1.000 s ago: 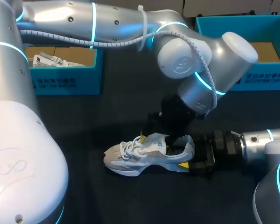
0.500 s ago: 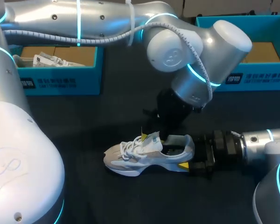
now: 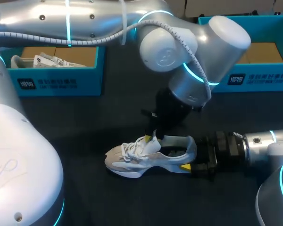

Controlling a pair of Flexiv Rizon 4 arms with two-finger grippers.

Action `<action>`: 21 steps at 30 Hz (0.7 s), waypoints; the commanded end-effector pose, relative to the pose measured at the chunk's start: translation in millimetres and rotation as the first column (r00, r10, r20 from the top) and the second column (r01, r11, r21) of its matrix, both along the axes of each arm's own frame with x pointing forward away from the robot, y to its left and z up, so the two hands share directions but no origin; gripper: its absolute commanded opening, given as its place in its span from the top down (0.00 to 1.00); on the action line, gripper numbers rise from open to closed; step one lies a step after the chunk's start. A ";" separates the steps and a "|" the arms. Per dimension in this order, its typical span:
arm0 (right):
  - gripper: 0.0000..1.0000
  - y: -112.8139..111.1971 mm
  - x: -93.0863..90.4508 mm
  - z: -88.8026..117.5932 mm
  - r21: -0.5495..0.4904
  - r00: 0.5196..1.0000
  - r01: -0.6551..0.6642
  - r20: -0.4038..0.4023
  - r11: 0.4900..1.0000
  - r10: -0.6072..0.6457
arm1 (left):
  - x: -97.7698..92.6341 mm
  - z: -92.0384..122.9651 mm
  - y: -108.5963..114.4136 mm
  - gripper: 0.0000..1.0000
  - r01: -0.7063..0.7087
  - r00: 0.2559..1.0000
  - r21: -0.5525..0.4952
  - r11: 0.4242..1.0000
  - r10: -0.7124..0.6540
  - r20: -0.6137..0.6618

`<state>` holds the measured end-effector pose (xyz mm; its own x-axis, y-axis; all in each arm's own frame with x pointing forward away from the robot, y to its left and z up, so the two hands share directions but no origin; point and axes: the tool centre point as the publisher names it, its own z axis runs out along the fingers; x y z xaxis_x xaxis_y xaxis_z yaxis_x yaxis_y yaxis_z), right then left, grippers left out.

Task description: Take the shoe out of the shoebox, open the shoe tongue, remove and reinsert the insole, then place the shoe into the shoebox

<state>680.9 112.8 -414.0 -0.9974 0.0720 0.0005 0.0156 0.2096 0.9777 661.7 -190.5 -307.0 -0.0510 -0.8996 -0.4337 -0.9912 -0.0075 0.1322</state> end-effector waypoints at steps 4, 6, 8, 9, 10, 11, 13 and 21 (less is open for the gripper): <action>1.00 1.0 -1.0 1.5 -0.006 1.000 0.000 -0.001 1.000 0.000 | -2.7 9.7 24.7 1.00 -0.201 0.977 -0.146 0.969 0.209 0.040; 1.00 1.0 -1.0 1.5 -0.006 1.000 0.000 -0.001 1.000 0.000 | -0.8 11.6 34.2 1.00 -0.225 0.973 -0.220 0.949 0.233 0.010; 1.00 1.0 -1.0 1.5 -0.006 1.000 0.000 -0.001 1.000 0.000 | 0.0 12.3 44.9 1.00 -0.249 0.967 -0.284 0.926 0.254 -0.019; 1.00 1.0 -1.0 1.5 -0.006 1.000 0.000 -0.001 1.000 0.000 | 0.4 11.2 49.9 1.00 -0.250 0.967 -0.319 0.914 0.252 -0.035; 1.00 1.0 -1.0 1.5 -0.006 1.000 0.000 -0.001 1.000 0.000 | 1.0 10.3 54.8 1.00 -0.253 0.966 -0.355 0.900 0.252 -0.052; 1.00 1.0 -1.0 1.5 -0.006 1.000 0.000 -0.001 1.000 0.000 | 1.8 8.3 59.2 1.00 -0.261 0.964 -0.378 0.888 0.257 -0.061; 1.00 1.0 -1.0 1.5 -0.006 1.000 0.000 -0.001 1.000 0.000 | 1.6 5.7 69.1 1.00 -0.263 0.964 -0.438 0.860 0.255 -0.078; 1.00 1.0 -1.0 1.5 -0.006 1.000 0.000 -0.001 1.000 0.000 | 0.4 -7.7 103.0 1.00 -0.275 0.960 -0.561 0.781 0.251 -0.121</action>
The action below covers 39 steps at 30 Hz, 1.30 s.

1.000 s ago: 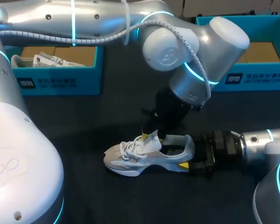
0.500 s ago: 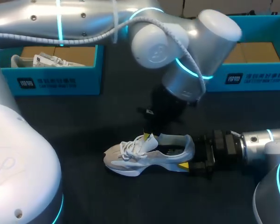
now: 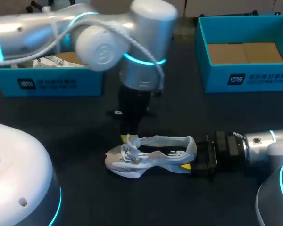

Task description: Take the shoe out of the shoebox, open the shoe tongue, remove and reinsert the insole, then place the shoe into the shoebox

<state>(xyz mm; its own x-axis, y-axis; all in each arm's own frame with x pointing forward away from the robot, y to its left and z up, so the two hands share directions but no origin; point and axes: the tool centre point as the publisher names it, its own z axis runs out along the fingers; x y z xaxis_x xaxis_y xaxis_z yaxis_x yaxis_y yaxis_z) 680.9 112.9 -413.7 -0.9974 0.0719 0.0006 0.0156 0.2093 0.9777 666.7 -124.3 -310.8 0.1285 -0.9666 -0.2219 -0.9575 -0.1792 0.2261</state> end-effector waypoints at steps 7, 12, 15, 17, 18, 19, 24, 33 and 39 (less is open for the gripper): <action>1.00 0.8 -1.0 1.3 -0.006 1.000 0.000 -0.001 1.000 0.000 | -13.1 -28.7 53.8 1.00 -0.059 0.995 -0.374 0.926 0.084 0.051; 1.00 0.8 -1.0 1.3 -0.006 1.000 0.000 -0.001 1.000 0.000 | -16.3 -48.1 60.0 1.00 -0.058 0.997 -0.356 0.933 0.075 0.036; 1.00 0.8 -1.0 1.3 -0.006 1.000 0.000 -0.001 1.000 0.000 | -17.1 -56.9 61.3 0.97 -0.064 0.996 -0.335 0.940 0.082 0.040; 1.00 0.8 -1.0 1.3 -0.006 1.000 0.000 -0.001 1.000 0.000 | -17.6 -58.2 62.4 0.87 -0.064 0.995 -0.327 0.943 0.084 0.049; 1.00 0.8 -1.0 1.3 -0.006 1.000 0.000 -0.001 1.000 0.000 | -17.8 -57.6 64.0 0.80 -0.064 0.995 -0.328 0.943 0.084 0.048; 1.00 0.8 -1.0 1.3 -0.006 1.000 0.000 -0.001 1.000 0.000 | -18.3 -55.4 65.8 0.72 -0.060 0.995 -0.331 0.942 0.082 0.052; 1.00 0.8 -1.0 1.3 -0.006 1.000 0.000 -0.001 1.000 0.000 | -19.2 -40.5 74.6 0.52 -0.017 0.994 -0.343 0.939 0.054 0.098; 1.00 0.8 -1.0 1.3 -0.006 1.000 0.000 -0.001 1.000 0.000 | -15.2 6.2 74.2 0.25 0.077 0.985 -0.393 0.916 -0.010 0.169; 1.00 0.8 -1.0 1.3 -0.006 1.000 0.000 -0.001 1.000 0.000 | -11.3 41.4 50.3 0.29 0.144 0.979 -0.443 0.885 -0.063 0.192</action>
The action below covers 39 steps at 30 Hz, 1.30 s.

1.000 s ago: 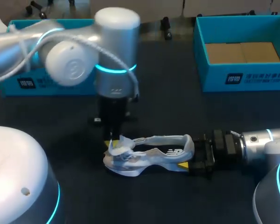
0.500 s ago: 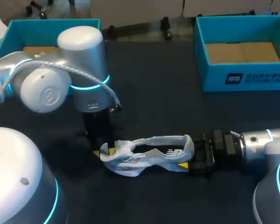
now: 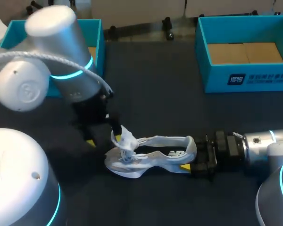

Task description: Take the shoe out of the shoebox, open the shoe tongue, remove and reinsert the insole, then place the shoe into the shoebox

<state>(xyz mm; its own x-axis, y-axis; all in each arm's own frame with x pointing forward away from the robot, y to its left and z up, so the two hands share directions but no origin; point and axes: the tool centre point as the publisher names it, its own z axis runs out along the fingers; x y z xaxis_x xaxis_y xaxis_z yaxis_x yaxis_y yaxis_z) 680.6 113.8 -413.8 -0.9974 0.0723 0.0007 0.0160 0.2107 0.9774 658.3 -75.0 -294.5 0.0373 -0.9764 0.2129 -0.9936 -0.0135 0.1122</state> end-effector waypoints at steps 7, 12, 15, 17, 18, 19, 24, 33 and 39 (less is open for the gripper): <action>1.00 0.0 -0.6 1.3 -0.005 1.000 0.000 0.000 1.000 0.000 | -1.1 64.9 -26.3 0.33 0.165 0.985 -0.043 0.985 -0.162 0.063; 1.00 0.0 -0.6 1.3 -0.005 1.000 0.000 0.000 1.000 0.000 | -2.7 87.4 -44.5 0.56 0.301 0.950 -0.026 0.953 -0.298 0.092; 1.00 0.0 -0.6 1.3 -0.005 1.000 0.000 0.000 1.000 0.000 | -5.8 94.7 -55.9 0.82 0.369 0.922 0.000 0.929 -0.367 0.121; 1.00 0.0 -0.6 1.3 -0.005 1.000 0.000 0.000 1.000 0.000 | -6.0 98.6 -63.2 1.00 0.422 0.897 0.014 0.906 -0.420 0.135; 1.00 0.0 -0.6 1.3 -0.005 1.000 0.000 0.000 1.000 0.000 | -6.0 100.5 -66.6 1.00 0.448 0.884 0.022 0.894 -0.447 0.140; 1.00 0.0 -0.6 1.3 -0.005 1.000 0.000 0.000 1.000 0.000 | -7.3 102.9 -68.9 1.00 0.487 0.863 0.029 0.873 -0.487 0.135; 1.00 0.0 -0.6 1.3 -0.005 1.000 0.000 0.000 1.000 0.000 | -9.5 116.6 -78.3 1.00 0.663 0.734 0.064 0.746 -0.664 0.144; 1.00 0.0 -0.6 1.3 -0.005 1.000 0.000 0.000 1.000 0.000 | -8.2 129.0 -87.4 1.00 0.793 0.592 0.100 0.602 -0.798 0.113; 1.00 0.0 -0.6 1.3 -0.005 1.000 0.000 0.000 1.000 0.000 | -8.2 129.0 -87.4 1.00 0.793 0.592 0.100 0.602 -0.798 0.113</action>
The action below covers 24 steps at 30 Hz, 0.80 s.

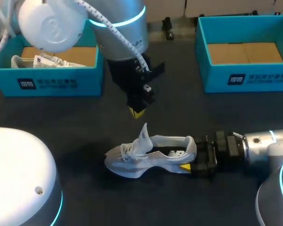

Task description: Take the shoe out of the shoebox, open the shoe tongue, remove and reinsert the insole, then place the shoe into the shoebox

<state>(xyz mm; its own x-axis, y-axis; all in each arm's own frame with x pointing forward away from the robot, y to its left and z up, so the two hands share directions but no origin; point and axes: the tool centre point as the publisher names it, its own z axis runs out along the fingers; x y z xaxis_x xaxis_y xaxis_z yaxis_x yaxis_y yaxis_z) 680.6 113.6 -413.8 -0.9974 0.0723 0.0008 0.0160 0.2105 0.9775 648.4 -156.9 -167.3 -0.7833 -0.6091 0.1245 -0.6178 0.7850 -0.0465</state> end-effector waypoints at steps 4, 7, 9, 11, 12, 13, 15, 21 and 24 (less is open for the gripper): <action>1.00 0.2 -0.6 1.4 -0.005 1.000 0.000 0.000 1.000 0.000 | 1.6 1.8 -5.6 1.00 0.004 1.000 0.039 0.999 -0.004 -0.021; 1.00 0.2 -0.6 1.4 -0.005 1.000 0.000 0.000 1.000 0.000 | 1.6 1.8 -5.6 1.00 0.004 1.000 0.039 0.999 -0.004 -0.021; 1.00 0.2 -0.6 1.4 -0.005 1.000 0.000 0.000 1.000 0.000 | 0.7 0.2 -9.5 1.00 0.022 1.000 0.011 1.000 -0.022 -0.010; 1.00 0.2 -0.6 1.4 -0.005 1.000 0.000 0.000 1.000 0.000 | 1.7 -6.7 -20.4 1.00 0.141 0.989 -0.006 0.990 -0.141 -0.040; 1.00 0.2 -0.6 1.4 -0.005 1.000 0.000 0.000 1.000 0.000 | 3.4 -10.3 -25.9 1.00 0.129 0.991 -0.012 0.992 -0.129 -0.021; 1.00 0.2 -0.6 1.4 -0.005 1.000 0.000 0.000 1.000 0.000 | 3.7 -14.6 -31.4 1.00 0.182 0.983 -0.006 0.983 -0.182 -0.010; 1.00 0.2 -0.6 1.4 -0.005 1.000 0.000 0.000 1.000 0.000 | 4.3 -23.3 -41.9 1.00 0.206 0.978 -0.001 0.979 -0.206 0.027; 1.00 0.2 -0.6 1.4 -0.005 1.000 0.000 0.000 1.000 0.000 | 0.9 -53.4 -58.2 1.00 0.352 0.934 0.017 0.936 -0.352 0.064; 1.00 0.2 -0.6 1.4 -0.005 1.000 0.000 0.000 1.000 0.000 | 0.2 -66.5 -63.7 1.00 0.399 0.916 -0.008 0.917 -0.398 0.050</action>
<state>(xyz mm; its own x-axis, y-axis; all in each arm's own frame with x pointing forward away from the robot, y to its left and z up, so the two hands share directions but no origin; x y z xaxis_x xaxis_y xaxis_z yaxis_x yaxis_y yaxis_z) 680.6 113.5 -413.9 -0.9974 0.0724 0.0008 0.0160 0.2105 0.9775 645.7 -209.0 -217.6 -0.9627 -0.2614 0.0699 -0.2671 0.9593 -0.0917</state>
